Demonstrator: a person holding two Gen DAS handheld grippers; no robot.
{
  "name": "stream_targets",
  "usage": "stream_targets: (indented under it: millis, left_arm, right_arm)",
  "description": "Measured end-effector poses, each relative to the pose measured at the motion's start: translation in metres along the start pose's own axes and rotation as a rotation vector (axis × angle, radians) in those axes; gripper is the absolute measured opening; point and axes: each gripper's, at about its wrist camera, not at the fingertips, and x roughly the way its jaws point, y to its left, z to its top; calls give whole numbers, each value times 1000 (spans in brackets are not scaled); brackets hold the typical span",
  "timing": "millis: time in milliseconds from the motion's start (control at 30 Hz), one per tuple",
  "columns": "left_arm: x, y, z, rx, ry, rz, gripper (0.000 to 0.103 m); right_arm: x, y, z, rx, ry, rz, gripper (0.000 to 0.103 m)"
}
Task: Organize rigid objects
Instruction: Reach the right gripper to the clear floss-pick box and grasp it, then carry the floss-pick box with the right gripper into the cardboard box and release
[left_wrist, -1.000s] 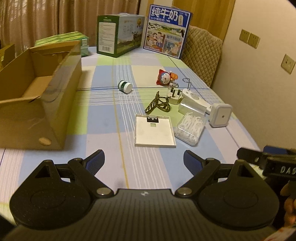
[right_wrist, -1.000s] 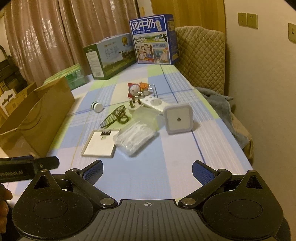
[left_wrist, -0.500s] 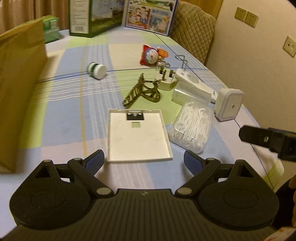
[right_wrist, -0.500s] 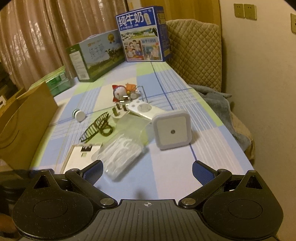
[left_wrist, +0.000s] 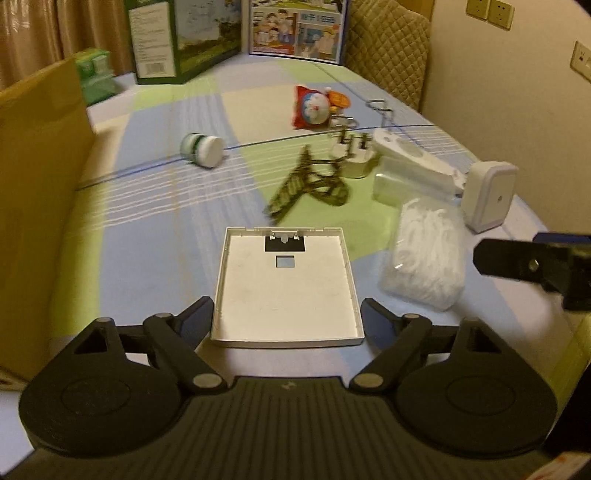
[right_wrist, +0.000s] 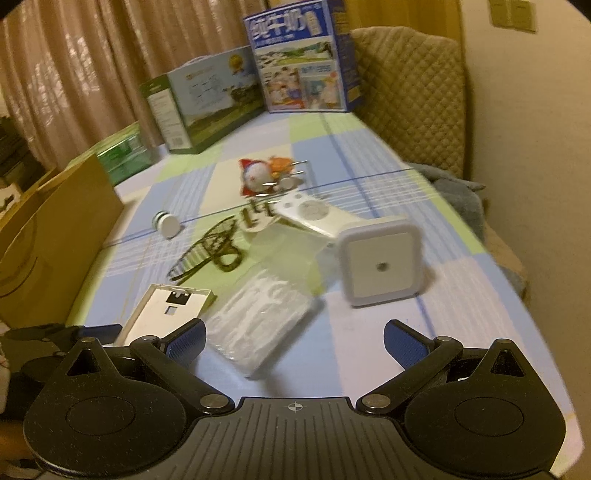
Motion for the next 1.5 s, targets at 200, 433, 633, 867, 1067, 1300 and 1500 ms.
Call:
stream_targets:
  millis: [200, 433, 633, 867, 1067, 1300, 1500]
  left_arm:
    - [-23, 27, -23, -43, 15, 66, 83]
    - [-26, 35, -33, -66, 5, 58, 83]
    - [-26, 34, -34, -43, -14, 62, 83]
    - [-25, 36, -31, -44, -30, 54, 83]
    - [-19, 32, -27, -6, -36, 67, 83]
    - [-32, 31, -25, -3, -67, 76, 82]
    - [-64, 36, -7, -25, -126, 74, 82]
  right_arm:
    - [25, 15, 0, 4, 43, 46, 100]
    - [60, 31, 12, 19, 58, 22, 100]
    - [74, 45, 8, -114, 66, -71, 63]
    - [54, 45, -9, -148, 83, -46, 54]
    - [46, 47, -10, -137, 76, -25, 54]
    - [26, 53, 6, -104, 9, -7, 54]
    - [-5, 73, 34, -105, -90, 42, 54]
